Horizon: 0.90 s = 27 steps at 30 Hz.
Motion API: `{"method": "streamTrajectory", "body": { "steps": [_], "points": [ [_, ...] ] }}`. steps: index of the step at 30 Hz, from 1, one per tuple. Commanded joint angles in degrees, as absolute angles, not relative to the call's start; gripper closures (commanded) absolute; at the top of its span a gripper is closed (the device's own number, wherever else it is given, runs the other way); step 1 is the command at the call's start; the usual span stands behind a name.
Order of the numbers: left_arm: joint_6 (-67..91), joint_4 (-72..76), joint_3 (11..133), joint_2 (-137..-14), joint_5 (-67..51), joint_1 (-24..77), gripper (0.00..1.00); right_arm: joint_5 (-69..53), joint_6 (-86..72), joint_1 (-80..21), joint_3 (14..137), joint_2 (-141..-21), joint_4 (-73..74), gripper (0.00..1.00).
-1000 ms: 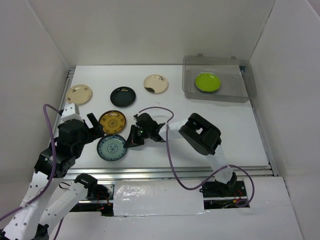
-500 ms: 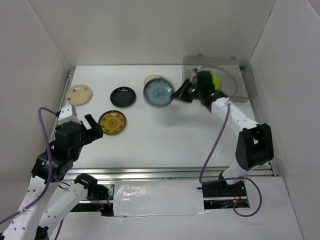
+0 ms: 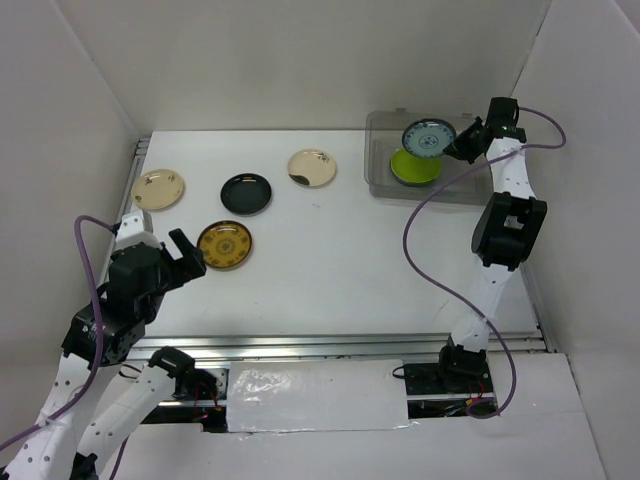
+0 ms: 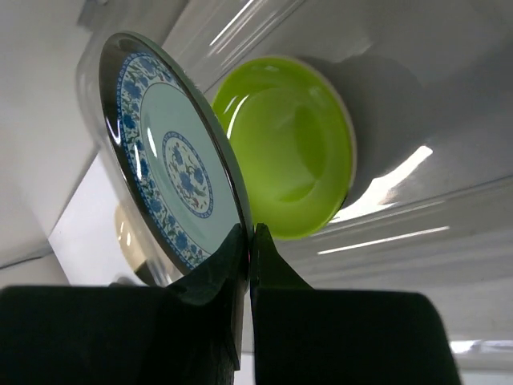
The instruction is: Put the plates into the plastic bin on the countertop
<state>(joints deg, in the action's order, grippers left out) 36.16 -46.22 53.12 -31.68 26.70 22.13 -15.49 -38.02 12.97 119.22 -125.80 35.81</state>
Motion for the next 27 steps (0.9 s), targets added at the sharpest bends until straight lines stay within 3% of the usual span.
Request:
{"method": "streamTrajectory", "body": {
  "steps": [1,8,10,11,14,16,17,21,23,27],
  "points": [
    [34.9,-43.8,53.2,-31.4,25.8,21.9,0.01,-19.5,-38.0,14.2,127.7,-128.4,40.5,1.00],
    [34.6,-43.4,53.1,-31.6,25.4,21.9,0.01,-24.7,-38.8,14.6,132.2,-135.9,40.5,0.95],
    [34.5,-43.3,53.1,-31.6,25.6,21.9,0.01,-24.9,-38.8,14.3,131.4,-135.4,39.7,0.83],
    [34.6,-43.4,53.1,-32.1,25.7,21.9,0.01,-24.8,-38.8,14.0,130.0,-134.2,38.9,0.69],
    [35.2,-43.5,53.2,-34.3,26.3,21.9,0.01,-23.9,-38.9,13.5,127.8,-130.2,37.7,0.45],
    [35.6,-44.1,54.0,-36.2,26.3,21.9,0.01,-23.3,-38.7,13.3,127.9,-128.0,37.9,0.35],
    [35.8,-44.6,54.4,-38.6,27.0,21.9,0.01,-23.2,-38.8,13.2,128.6,-125.8,38.7,0.13],
    [43.5,-48.5,57.3,-44.6,26.3,21.0,0.01,-21.7,-38.2,11.1,128.2,-116.7,39.9,0.00],
    [49.0,-44.1,54.3,-46.5,20.4,19.9,0.01,-22.1,-36.5,7.5,123.2,-109.0,39.8,0.00],
    [62.6,-34.4,45.9,-49.1,17.8,14.4,0.01,-24.3,-32.4,-3.9,99.0,-90.9,31.1,0.00]
  ]
}}
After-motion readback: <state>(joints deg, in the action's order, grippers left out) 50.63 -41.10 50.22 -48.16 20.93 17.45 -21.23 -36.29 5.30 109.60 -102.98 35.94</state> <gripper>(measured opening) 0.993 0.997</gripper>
